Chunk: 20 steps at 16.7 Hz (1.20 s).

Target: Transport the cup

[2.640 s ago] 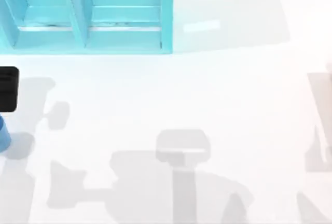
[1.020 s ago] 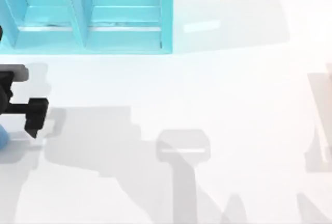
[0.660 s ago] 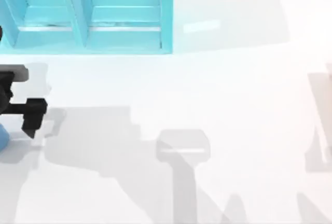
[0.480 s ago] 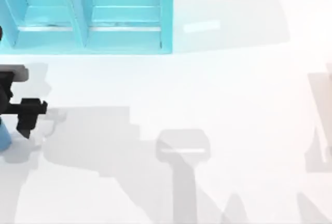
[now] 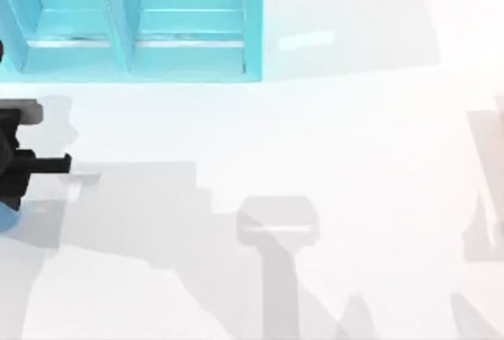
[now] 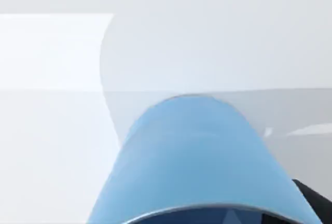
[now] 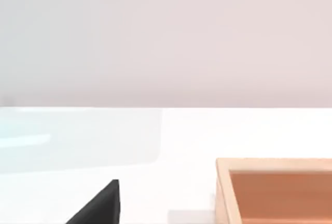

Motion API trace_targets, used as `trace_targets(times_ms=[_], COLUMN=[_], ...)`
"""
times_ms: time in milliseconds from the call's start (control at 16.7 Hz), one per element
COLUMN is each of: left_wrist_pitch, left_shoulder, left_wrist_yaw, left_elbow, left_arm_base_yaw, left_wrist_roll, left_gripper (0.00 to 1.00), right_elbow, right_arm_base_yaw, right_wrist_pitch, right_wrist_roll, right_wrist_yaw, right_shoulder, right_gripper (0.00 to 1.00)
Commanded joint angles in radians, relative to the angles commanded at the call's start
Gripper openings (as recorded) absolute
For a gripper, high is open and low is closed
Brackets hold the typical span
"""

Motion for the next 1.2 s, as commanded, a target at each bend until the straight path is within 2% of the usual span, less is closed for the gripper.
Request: trace_targets(times_ms=[600,780,1200], left_wrist_pitch=[-0.012,-0.081,-0.305], left_shoulder=[0.006,0.044,0.141], left_wrist_yaw=[0.000,-0.004,-0.016], left_elbow=[0.016,0.116,0.444], left_arm_base_yaw=[0.014,0.112,0.458], left_wrist_roll=[0.016,0.114,0.461], left_gripper=[0.00,0.00,0.00], right_elbow=[0.000,0.000,0.000], right_arm_base_yaw=[0.000,0.000,0.000], right_wrist_pitch=[0.000,0.000,0.000], right_wrist_roll=[0.000,0.000,0.000], right_wrist_yaw=[0.000,0.000,0.000], right_shoulder=[0.000,0.000,0.000], right_gripper=[1.00,1.00,1.00])
